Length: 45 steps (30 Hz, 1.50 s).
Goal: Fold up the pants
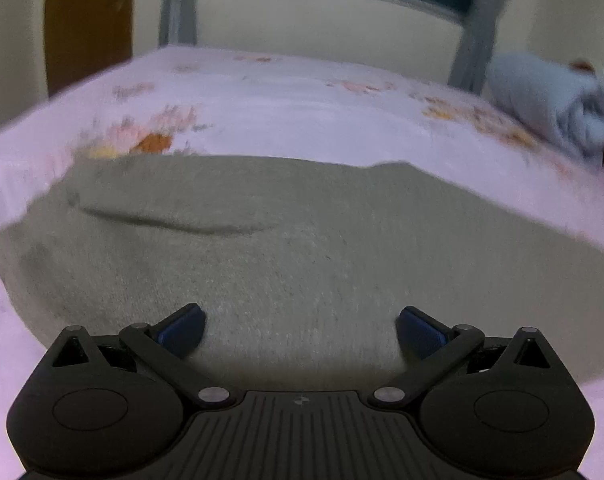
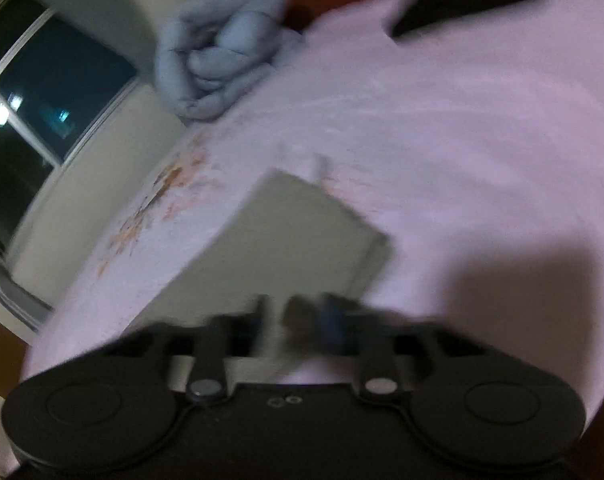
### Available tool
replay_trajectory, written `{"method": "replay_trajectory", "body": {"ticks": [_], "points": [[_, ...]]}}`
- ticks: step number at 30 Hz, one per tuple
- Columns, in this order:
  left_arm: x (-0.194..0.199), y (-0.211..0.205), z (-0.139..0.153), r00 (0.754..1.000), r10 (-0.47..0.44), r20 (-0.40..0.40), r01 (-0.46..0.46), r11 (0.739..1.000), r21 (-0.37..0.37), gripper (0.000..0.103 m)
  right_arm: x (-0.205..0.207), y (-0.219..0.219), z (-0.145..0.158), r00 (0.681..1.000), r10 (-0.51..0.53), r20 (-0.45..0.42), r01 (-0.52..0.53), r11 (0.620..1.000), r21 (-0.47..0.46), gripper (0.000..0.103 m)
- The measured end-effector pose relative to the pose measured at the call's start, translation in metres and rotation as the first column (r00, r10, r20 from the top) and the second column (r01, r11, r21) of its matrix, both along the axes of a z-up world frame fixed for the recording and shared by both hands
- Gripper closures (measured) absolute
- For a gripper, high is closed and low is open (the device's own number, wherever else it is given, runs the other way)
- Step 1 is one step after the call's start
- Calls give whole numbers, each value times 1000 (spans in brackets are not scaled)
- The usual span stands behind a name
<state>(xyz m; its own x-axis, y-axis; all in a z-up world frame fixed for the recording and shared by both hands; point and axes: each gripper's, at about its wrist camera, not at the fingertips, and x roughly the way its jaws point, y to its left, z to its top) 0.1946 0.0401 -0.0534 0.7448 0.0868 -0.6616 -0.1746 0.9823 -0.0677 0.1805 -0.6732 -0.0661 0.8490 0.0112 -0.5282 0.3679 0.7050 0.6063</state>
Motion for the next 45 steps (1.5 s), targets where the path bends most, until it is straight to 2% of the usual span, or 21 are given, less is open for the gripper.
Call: {"method": "replay_trajectory", "body": {"ticks": [2,4,6,10,13,15,18,21,24,26,30,35,39,42,45], "points": [[-5,-7,3,1000,-14,8,14,1000,0,0,-15,-9,13,999,-24,48,25,999,-23,59],[-10,-14,8,1000,-11,27,12,1000,-28,0,-25,-16,15,995,-52,85,52,999,8,45],[-11,-25,11,998,-9,55,12,999,-43,0,-26,-27,6,995,-63,82,57,996,69,45],[-13,-61,21,993,-22,117,28,998,-53,0,-18,-38,-13,996,-60,66,51,990,133,49],[-9,-96,24,992,-36,120,46,995,-85,0,-14,-40,-16,995,-69,74,55,984,169,51],[-6,-127,24,991,-40,130,55,992,-117,0,-11,-39,-19,994,-59,91,39,978,206,53],[0,-182,21,988,-96,120,114,981,-160,0,-11,-37,-19,995,-42,95,17,970,244,58],[-2,-245,15,981,-149,123,171,966,-196,0,-12,-35,-17,995,-18,101,-8,970,244,58],[-6,-290,1,984,-153,87,165,975,-152,0,-13,-35,-17,995,2,104,-27,970,242,61],[-12,-307,-6,983,-161,85,167,983,-70,0,-16,-38,-19,994,8,108,-35,967,251,65],[-17,-315,-8,980,-190,58,190,982,-4,0,-21,-40,-24,993,17,119,-47,966,252,70],[-16,-321,-7,980,-197,26,195,979,54,0,-28,-44,-32,987,-48,152,-10,932,361,76],[-15,-319,-8,979,-200,35,198,979,57,0,-27,-43,-30,989,-47,138,-7,930,368,77],[-12,-319,-7,979,-201,35,199,979,52,0,-23,-46,-31,990,-91,107,42,918,395,80],[-11,-318,-7,979,-201,33,199,979,46,0,-19,-44,-28,989,-124,75,83,909,409,77]]}}
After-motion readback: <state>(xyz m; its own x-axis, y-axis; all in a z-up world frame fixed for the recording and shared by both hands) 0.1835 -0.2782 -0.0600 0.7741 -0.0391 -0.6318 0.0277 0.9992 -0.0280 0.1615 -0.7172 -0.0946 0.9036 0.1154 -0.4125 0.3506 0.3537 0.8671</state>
